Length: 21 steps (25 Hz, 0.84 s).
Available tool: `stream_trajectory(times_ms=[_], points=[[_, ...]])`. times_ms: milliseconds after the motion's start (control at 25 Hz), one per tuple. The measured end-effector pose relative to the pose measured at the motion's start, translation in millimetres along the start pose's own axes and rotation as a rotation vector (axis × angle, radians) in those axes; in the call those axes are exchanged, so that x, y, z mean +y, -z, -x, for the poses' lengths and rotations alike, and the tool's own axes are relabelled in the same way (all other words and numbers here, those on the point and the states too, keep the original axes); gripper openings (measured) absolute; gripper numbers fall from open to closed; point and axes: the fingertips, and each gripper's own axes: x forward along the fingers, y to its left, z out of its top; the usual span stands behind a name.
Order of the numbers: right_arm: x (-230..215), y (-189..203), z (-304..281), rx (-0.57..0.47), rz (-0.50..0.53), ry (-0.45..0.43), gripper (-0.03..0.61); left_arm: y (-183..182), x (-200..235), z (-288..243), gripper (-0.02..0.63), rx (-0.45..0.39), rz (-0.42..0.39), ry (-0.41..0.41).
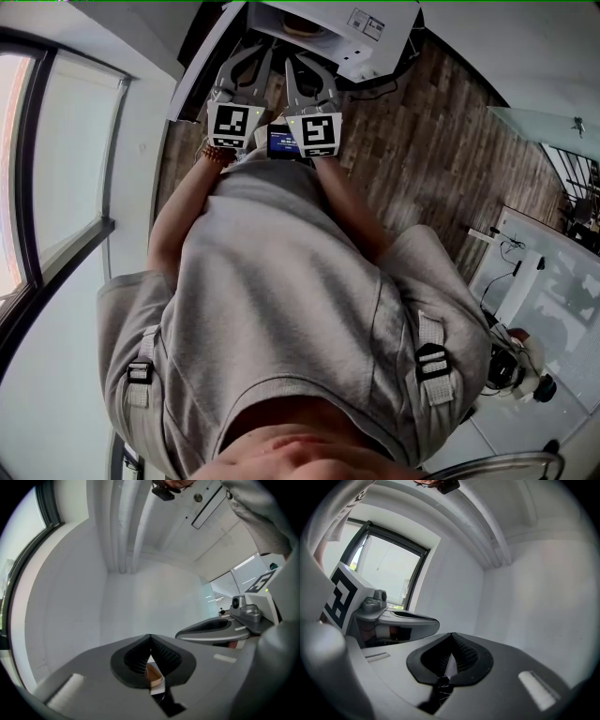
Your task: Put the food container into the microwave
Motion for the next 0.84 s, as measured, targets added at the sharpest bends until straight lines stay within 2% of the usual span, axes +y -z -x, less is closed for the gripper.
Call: stream_trajectory(times_ms=[840], points=[[-8,17,-11,0.042,-0.002,-0.026,0.005,1,22,2,-0.003,0.001,0.034,-0.066]])
